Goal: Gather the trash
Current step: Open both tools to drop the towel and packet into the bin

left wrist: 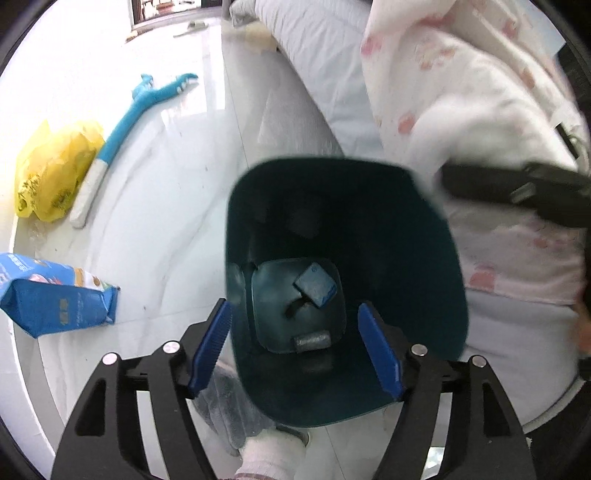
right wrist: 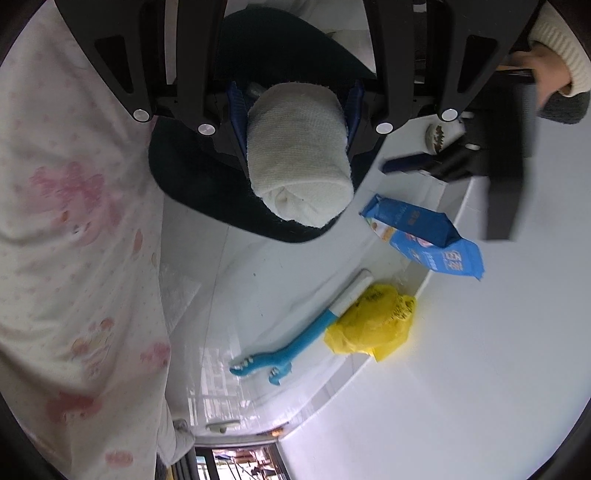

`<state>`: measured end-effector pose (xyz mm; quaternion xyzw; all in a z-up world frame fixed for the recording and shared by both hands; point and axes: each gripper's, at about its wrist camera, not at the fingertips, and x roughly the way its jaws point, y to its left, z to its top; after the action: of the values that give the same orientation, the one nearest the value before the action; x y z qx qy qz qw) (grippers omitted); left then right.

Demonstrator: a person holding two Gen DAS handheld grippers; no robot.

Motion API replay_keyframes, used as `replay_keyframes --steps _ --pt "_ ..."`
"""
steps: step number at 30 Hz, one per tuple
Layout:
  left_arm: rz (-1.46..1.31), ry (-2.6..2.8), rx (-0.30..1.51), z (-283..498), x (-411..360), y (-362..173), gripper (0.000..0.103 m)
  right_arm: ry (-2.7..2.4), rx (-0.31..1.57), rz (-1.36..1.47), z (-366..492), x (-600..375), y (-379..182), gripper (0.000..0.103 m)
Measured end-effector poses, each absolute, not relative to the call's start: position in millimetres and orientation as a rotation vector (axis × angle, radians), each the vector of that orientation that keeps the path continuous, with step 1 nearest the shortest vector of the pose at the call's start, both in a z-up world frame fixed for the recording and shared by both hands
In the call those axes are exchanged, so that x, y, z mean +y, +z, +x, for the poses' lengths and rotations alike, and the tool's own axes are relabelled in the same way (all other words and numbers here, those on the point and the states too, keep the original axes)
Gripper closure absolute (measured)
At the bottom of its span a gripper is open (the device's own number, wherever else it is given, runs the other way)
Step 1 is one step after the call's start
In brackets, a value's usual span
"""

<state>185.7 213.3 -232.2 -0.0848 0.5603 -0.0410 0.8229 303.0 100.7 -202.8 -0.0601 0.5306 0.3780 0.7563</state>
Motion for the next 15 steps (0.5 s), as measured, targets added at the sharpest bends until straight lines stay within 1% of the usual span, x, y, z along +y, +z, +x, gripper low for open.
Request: replay_keyframes --steps 7,15 --pt "-0.177 -0.073 1.037 173 221 -186 0.018 0.802 1.218 -0.181 300 119 -231 0.059" --pt "-0.223 -0.016 0.909 161 233 -130 0.017 0.779 1.301 -0.229 295 132 -265 0.058"
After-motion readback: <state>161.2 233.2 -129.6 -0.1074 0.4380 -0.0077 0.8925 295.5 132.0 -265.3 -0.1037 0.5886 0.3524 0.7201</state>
